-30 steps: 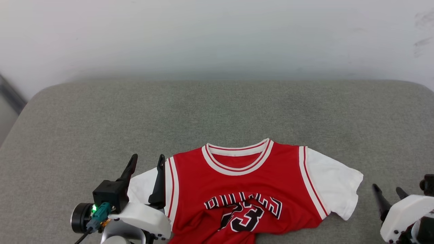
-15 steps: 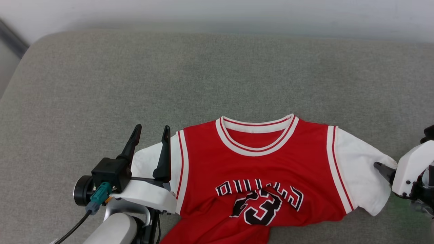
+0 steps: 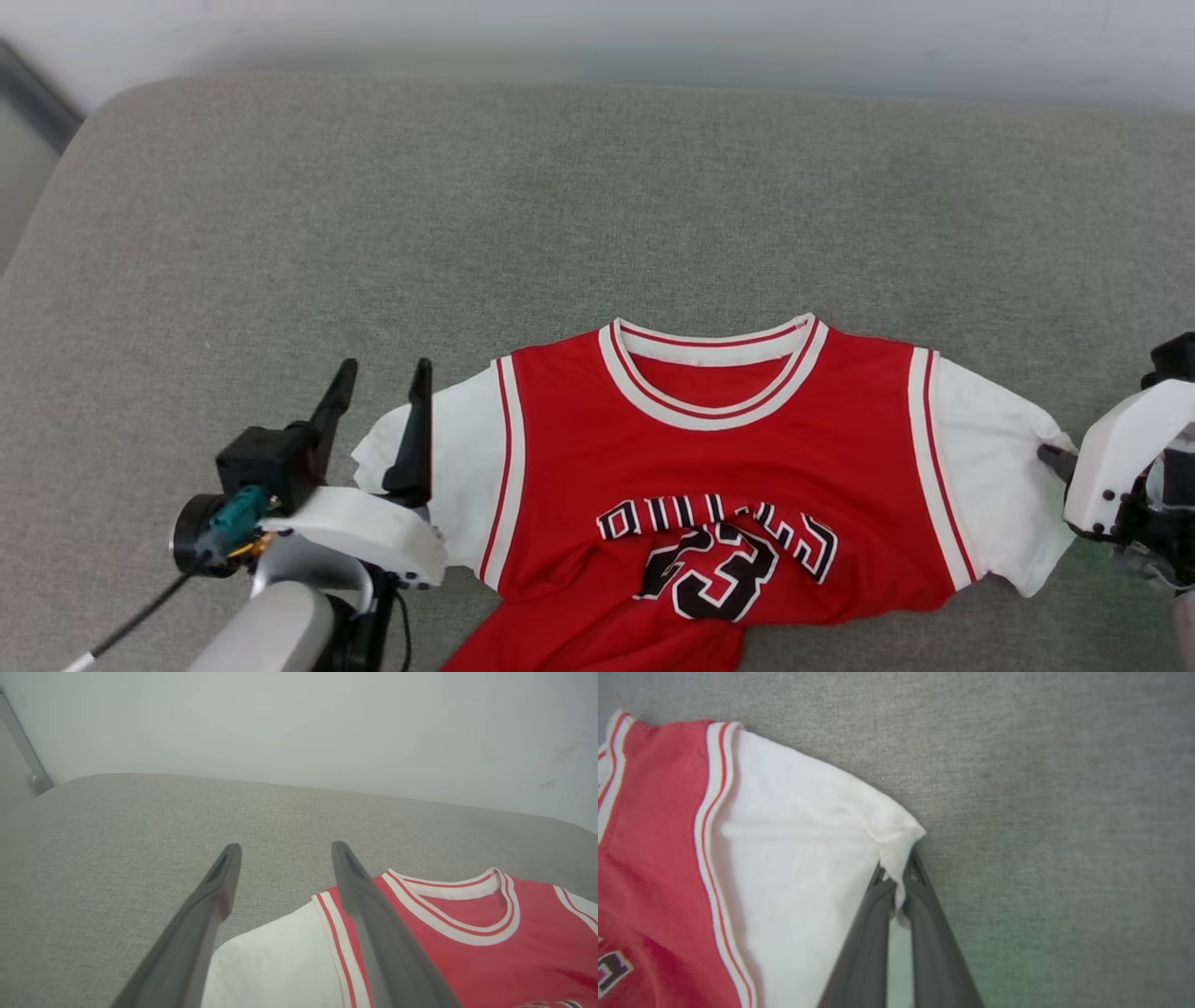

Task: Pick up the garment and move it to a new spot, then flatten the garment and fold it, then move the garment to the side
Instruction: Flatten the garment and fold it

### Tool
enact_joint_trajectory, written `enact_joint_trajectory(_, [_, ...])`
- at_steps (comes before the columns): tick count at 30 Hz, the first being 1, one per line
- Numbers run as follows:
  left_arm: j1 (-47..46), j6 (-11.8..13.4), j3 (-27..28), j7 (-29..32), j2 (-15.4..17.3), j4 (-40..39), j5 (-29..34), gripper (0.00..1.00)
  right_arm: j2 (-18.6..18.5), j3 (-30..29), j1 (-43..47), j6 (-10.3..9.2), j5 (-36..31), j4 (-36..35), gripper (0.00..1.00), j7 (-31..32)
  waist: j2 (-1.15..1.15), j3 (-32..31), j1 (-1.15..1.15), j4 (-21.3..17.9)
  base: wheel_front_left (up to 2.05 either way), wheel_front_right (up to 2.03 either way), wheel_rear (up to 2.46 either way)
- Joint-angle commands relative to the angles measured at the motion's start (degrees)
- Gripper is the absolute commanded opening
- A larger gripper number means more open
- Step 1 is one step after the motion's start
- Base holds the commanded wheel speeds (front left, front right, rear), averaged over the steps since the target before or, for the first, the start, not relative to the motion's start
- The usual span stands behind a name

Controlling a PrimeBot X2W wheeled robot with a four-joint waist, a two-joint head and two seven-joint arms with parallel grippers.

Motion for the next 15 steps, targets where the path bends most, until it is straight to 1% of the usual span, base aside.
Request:
enact_joint_trajectory(1, [0.09,-0.34,0.52,0.89,1.02,0.26,-0.68,1.0,0.47,0.6,1.7,-0.01,-0.33,0.01,0.0,-0.28,0.0,-1.48,0.0,-0.67,0.0,0.0,0.0])
enact_joint_trajectory(3, [0.06,-1.72,1.19,4.44,2.9,1.06,-2.95,1.0,0.09,0.71,1.79,-0.01,-0.57,-1.66,0.0,-1.89,0.0,-2.98,0.0,-1.15,0.0,0.0,0.0])
enact_joint_trajectory(5, [-0.64,-3.61,1.61,9.33,5.31,1.89,-5.66,1.0,0.09,1.01,2.49,-0.02,-0.64,-3.19,0.0,-2.48,0.0,-4.06,0.0,-1.69,0.0,0.0,0.0])
enact_joint_trajectory(10, [-2.29,-7.53,1.74,25.07,10.74,5.47,-13.51,1.0,1.01,1.96,3.84,-0.02,-1.13,-7.65,0.0,-1.75,0.0,-4.84,0.0,-3.48,0.0,0.0,0.0])
enact_joint_trajectory(13, [-3.85,-9.41,1.54,33.31,12.95,7.42,-17.56,1.0,1.67,2.46,4.23,-0.02,-1.24,-10.41,0.0,-0.94,0.0,-3.82,0.0,-4.62,0.0,0.0,0.0])
enact_joint_trajectory(15, [-4.59,-10.05,1.28,37.74,13.61,8.87,-19.77,1.0,2.14,2.86,4.33,-0.02,-1.25,-12.11,0.0,-0.49,0.0,-2.86,0.0,-5.39,0.0,0.0,0.0])
